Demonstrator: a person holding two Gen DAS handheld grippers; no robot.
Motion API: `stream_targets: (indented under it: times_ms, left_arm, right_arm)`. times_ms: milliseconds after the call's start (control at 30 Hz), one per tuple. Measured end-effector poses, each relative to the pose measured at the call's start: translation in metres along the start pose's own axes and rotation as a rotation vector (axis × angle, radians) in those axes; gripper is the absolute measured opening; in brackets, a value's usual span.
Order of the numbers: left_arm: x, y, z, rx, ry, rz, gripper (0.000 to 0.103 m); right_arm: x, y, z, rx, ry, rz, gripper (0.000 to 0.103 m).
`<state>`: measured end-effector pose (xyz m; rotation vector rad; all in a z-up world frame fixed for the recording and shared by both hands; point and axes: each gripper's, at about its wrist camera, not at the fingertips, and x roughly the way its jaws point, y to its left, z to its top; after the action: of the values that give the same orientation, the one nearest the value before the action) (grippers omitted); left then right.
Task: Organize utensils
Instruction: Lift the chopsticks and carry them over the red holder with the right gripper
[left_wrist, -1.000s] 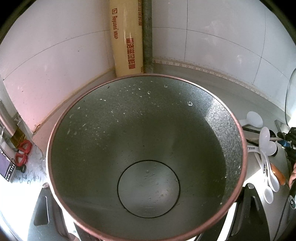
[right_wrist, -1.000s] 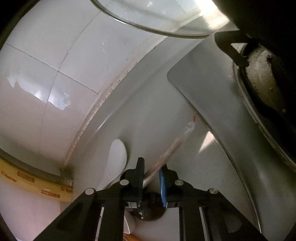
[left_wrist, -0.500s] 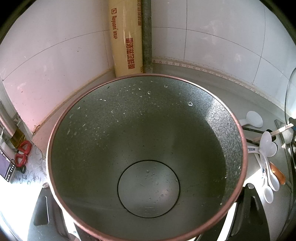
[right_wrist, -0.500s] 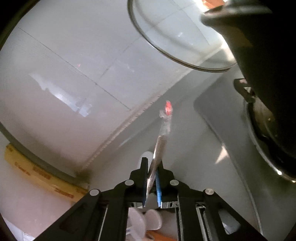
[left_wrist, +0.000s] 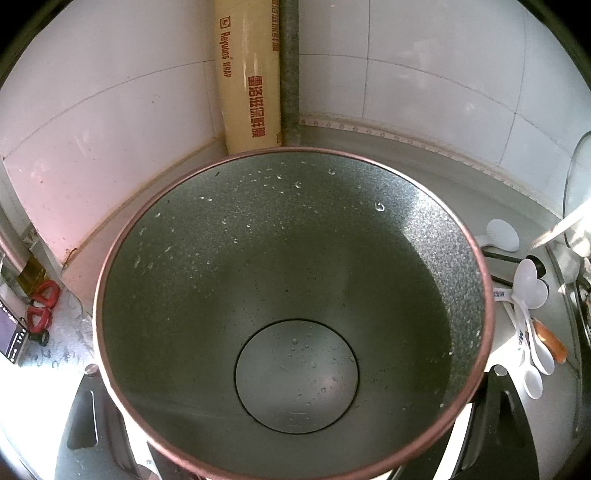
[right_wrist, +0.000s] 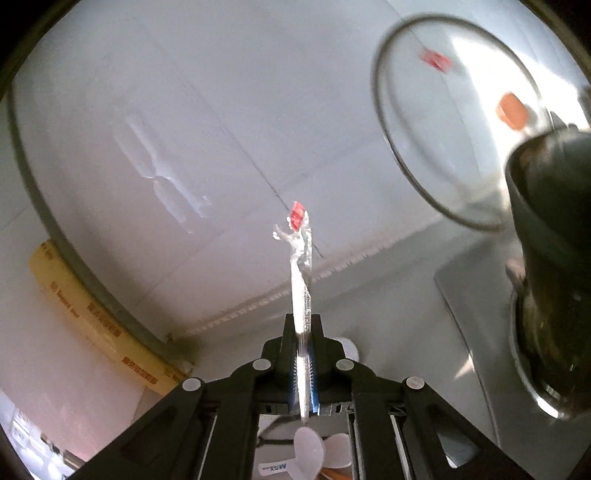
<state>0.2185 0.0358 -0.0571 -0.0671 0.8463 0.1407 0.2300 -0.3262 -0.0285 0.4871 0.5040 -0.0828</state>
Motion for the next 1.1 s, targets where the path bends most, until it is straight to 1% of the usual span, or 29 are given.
stream_targets:
  times_ms: [133,233,333,367,467,500,600,700,833,933,1033,1100]
  left_arm:
    - [0.001,0.002,0.000,-0.005,-0.005,-0.010,0.089]
    - [0.001,0.003,0.000,-0.012,-0.008,-0.019,0.089]
    - [0.001,0.002,-0.001,-0.011,-0.010,-0.027,0.089]
    - [0.001,0.001,-0.001,-0.010,-0.011,-0.031,0.089]
    - [0.001,0.000,-0.001,-0.005,-0.012,-0.042,0.089]
    - [0.001,-0.001,-0.001,-0.003,-0.013,-0.045,0.089]
    - [0.003,-0.002,-0.001,0.005,-0.013,-0.053,0.089]
    - [0.004,-0.003,0.000,0.016,-0.010,-0.060,0.089]
    - [0.005,-0.003,0.002,0.031,-0.009,-0.067,0.089]
    - [0.007,-0.004,0.003,0.040,-0.009,-0.070,0.089]
    - [0.008,-0.004,0.004,0.042,-0.009,-0.074,0.089]
    - [0.008,-0.003,0.003,0.039,-0.009,-0.077,0.089]
  right_arm:
    - [-0.023,0.035,0.014,-0.086,-0.035,0.064,0.006]
    - [-0.044,0.069,0.023,-0.165,-0.059,0.138,0.006]
    - [-0.059,0.101,0.031,-0.238,-0.065,0.215,0.006]
    - [-0.063,0.110,0.032,-0.255,-0.061,0.235,0.006]
    - [-0.072,0.145,0.032,-0.319,-0.023,0.333,0.006]
    - [-0.076,0.154,0.031,-0.339,-0.014,0.350,0.006]
    - [-0.083,0.184,0.021,-0.410,0.020,0.423,0.006]
    - [-0.087,0.208,0.009,-0.462,0.058,0.474,0.006]
    - [-0.074,0.232,-0.002,-0.525,0.106,0.510,0.006]
    - [-0.073,0.244,-0.015,-0.568,0.137,0.531,0.006]
    - [-0.071,0.251,-0.032,-0.615,0.173,0.540,0.006]
    - [-0.058,0.260,-0.036,-0.636,0.206,0.539,0.006]
